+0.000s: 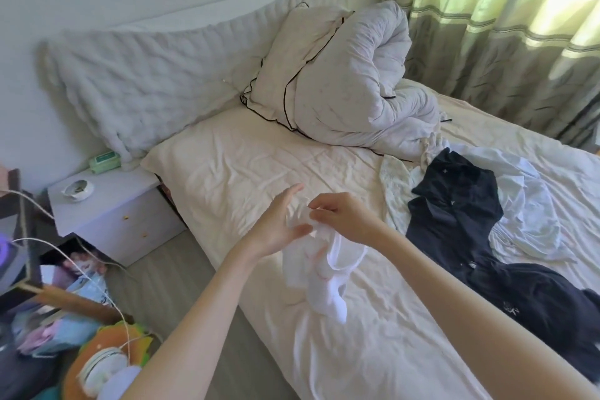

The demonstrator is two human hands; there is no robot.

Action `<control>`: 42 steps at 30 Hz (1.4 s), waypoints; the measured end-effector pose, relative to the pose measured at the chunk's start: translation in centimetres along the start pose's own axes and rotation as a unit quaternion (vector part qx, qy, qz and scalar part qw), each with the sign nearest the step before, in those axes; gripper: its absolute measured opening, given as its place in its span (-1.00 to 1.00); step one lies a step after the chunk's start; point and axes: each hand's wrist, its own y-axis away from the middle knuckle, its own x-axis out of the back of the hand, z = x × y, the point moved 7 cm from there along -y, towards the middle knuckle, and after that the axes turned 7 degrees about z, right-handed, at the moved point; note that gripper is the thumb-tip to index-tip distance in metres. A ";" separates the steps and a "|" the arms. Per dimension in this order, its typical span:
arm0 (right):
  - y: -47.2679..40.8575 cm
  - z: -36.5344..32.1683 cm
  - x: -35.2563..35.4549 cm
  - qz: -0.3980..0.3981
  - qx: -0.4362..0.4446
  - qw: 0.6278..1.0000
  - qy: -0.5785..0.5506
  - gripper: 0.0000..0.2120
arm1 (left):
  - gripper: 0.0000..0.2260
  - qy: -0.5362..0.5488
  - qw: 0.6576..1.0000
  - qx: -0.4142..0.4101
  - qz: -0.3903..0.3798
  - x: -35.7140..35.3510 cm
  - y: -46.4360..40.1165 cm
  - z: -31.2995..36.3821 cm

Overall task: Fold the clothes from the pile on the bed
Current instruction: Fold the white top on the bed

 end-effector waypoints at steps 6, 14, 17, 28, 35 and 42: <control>0.9 -1.3 2.4 -0.008 0.019 1.000 0.011 -0.88 | -0.87 -0.010 0.998 -0.056 -0.019 0.9 0.2 1.9; 2.7 -1.9 4.0 -0.048 0.008 0.998 -0.043 -0.89 | -0.92 -0.018 0.993 -0.101 -0.051 1.5 1.3 4.0; 2.6 -1.8 4.2 -0.028 0.038 0.992 0.116 -0.81 | -0.89 -0.027 0.992 -0.125 0.003 2.2 1.6 4.7; 3.8 -0.4 6.2 0.136 0.126 0.942 0.279 -0.78 | -0.80 0.004 0.976 -0.160 0.147 4.5 3.5 5.6; 4.3 3.7 7.9 0.130 0.010 0.985 0.112 -0.80 | -0.83 -0.005 0.968 -0.159 0.195 10.1 4.1 3.7; 4.4 2.4 7.5 0.079 -0.013 0.996 -0.026 -0.80 | -0.83 -0.014 0.982 -0.096 0.160 10.3 4.0 -1.0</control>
